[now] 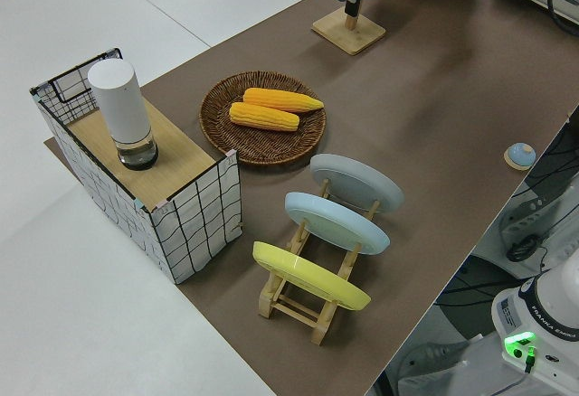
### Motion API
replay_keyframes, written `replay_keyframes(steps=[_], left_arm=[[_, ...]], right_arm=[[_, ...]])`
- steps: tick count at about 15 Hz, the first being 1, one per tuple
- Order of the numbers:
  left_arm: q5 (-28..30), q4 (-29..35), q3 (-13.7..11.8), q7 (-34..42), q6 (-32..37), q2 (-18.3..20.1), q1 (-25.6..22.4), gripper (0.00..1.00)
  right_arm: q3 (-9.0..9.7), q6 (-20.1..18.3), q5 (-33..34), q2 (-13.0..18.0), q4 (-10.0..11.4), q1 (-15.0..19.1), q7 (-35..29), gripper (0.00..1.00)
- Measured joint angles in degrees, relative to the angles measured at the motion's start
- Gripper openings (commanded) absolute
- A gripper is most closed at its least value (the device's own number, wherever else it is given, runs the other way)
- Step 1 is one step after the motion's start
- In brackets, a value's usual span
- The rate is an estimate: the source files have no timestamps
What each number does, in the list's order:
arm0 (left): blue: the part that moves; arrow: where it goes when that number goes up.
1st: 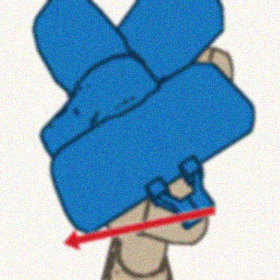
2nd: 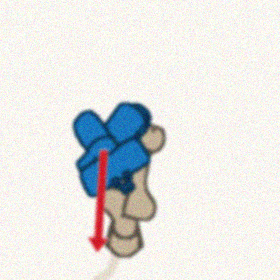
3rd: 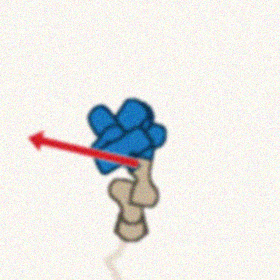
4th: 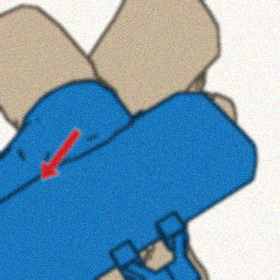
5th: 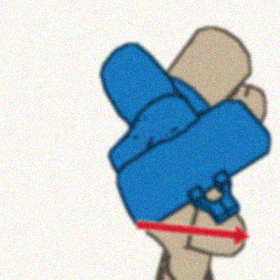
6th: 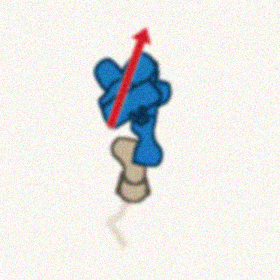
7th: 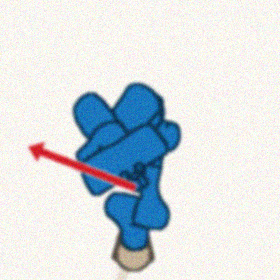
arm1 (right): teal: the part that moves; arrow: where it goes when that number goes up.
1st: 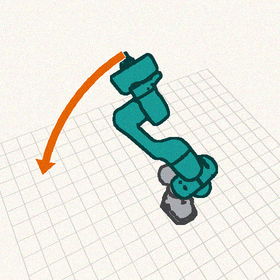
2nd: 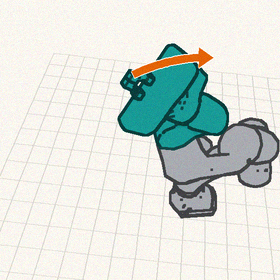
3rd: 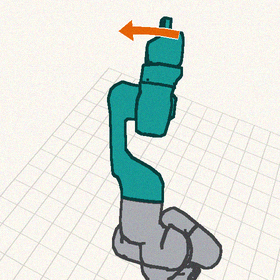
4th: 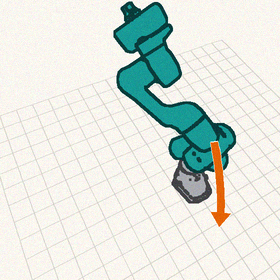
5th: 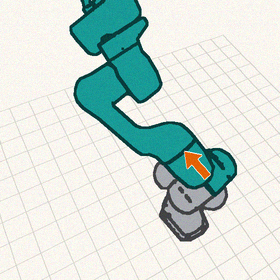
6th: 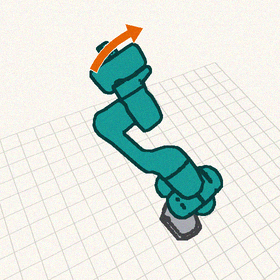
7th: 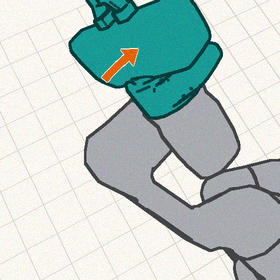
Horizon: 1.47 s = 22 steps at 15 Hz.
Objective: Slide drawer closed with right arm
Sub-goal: 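Hold the open wooden drawer's handle with the right gripper, then push the drawer handle away from the robot with the right gripper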
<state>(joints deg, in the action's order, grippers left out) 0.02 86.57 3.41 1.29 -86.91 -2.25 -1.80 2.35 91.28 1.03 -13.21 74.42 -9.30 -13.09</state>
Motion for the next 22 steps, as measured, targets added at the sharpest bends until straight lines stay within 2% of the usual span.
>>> replay_keyframes(steps=[10, 11, 12, 15, 16, 22], left_arm=[[0.0, 0.0, 0.0, 0.0, 0.0, 0.0, 0.0, 0.99], [0.0, 0.0, 0.0, 0.0, 0.0, 0.0, 0.0, 0.99], [0.0, 0.0, 0.0, 0.0, 0.0, 0.0, 0.0, 0.99], [0.0, 0.0, 0.0, 0.0, 0.0, 0.0, 0.0, 0.99], [0.0, 0.0, 0.0, 0.0, 0.0, 0.0, 0.0, 0.99], [0.0, 0.0, 0.0, 0.0, 0.0, 0.0, 0.0, 0.99]], right_arm=[[-0.03, 0.0, 0.0, 0.0, 0.11, 0.0, 0.01, 0.971], [-0.03, 0.0, 0.0, 0.0, 0.13, 0.0, 0.05, 0.871], [-0.03, 0.0, 0.0, 0.0, 0.15, 0.0, 0.07, 0.729], [-0.03, 0.0, 0.0, 0.0, 0.17, 0.0, 0.29, 0.14], [-0.02, 0.0, 0.0, 0.0, 0.17, 0.0, 0.49, 0.002], [0.02, -0.04, 0.0, 0.0, 0.17, 0.0, 1.09, 0.0]])
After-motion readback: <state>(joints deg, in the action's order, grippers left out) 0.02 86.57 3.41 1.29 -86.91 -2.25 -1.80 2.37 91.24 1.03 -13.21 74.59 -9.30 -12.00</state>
